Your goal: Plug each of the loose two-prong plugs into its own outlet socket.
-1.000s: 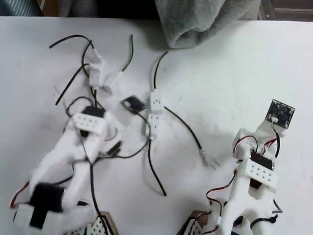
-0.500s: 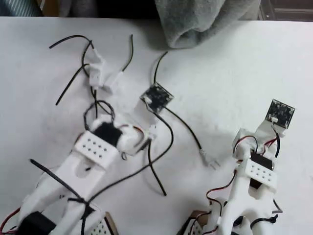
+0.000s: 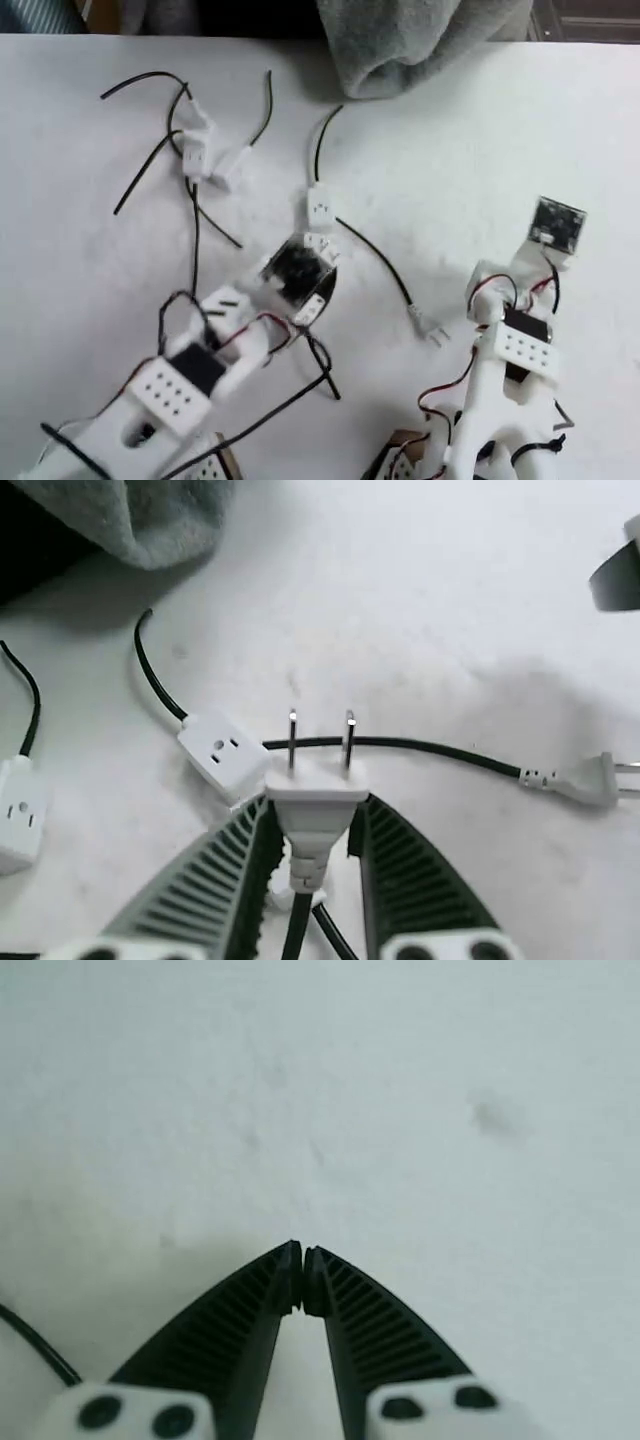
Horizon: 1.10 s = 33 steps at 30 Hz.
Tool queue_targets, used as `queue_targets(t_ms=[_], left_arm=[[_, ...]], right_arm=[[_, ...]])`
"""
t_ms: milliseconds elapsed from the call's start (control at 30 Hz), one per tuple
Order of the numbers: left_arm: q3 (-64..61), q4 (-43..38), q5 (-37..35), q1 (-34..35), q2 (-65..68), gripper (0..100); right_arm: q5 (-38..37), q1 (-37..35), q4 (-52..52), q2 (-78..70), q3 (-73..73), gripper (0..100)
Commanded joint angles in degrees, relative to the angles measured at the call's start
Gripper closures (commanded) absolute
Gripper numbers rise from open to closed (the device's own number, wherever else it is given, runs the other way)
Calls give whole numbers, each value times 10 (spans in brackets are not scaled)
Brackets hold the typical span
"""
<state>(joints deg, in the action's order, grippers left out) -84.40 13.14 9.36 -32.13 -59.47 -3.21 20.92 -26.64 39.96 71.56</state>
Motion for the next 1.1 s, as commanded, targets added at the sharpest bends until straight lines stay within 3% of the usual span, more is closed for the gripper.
queue_targets(t_ms=[0, 100, 233, 500, 733, 1067], left_arm=[[-70, -105, -7, 4, -82, 976], [-129, -171, -8, 5, -136, 977], [-128, -133, -8, 4, -176, 977], [-129, -126, -8, 5, -179, 977], [-129, -138, -6, 3, -182, 977], [-129, -158, -6, 2, -182, 977]], right_arm=[[-21, -33, 6, 15, -4, 979], [-35, -57, -5, 28, -25, 980], [-70, -115, -113, 105, -79, 980], [-98, -333, -274, 335, -175, 980], [-155, -458, -258, 354, -177, 980], [-155, -491, -167, 350, -171, 980]])
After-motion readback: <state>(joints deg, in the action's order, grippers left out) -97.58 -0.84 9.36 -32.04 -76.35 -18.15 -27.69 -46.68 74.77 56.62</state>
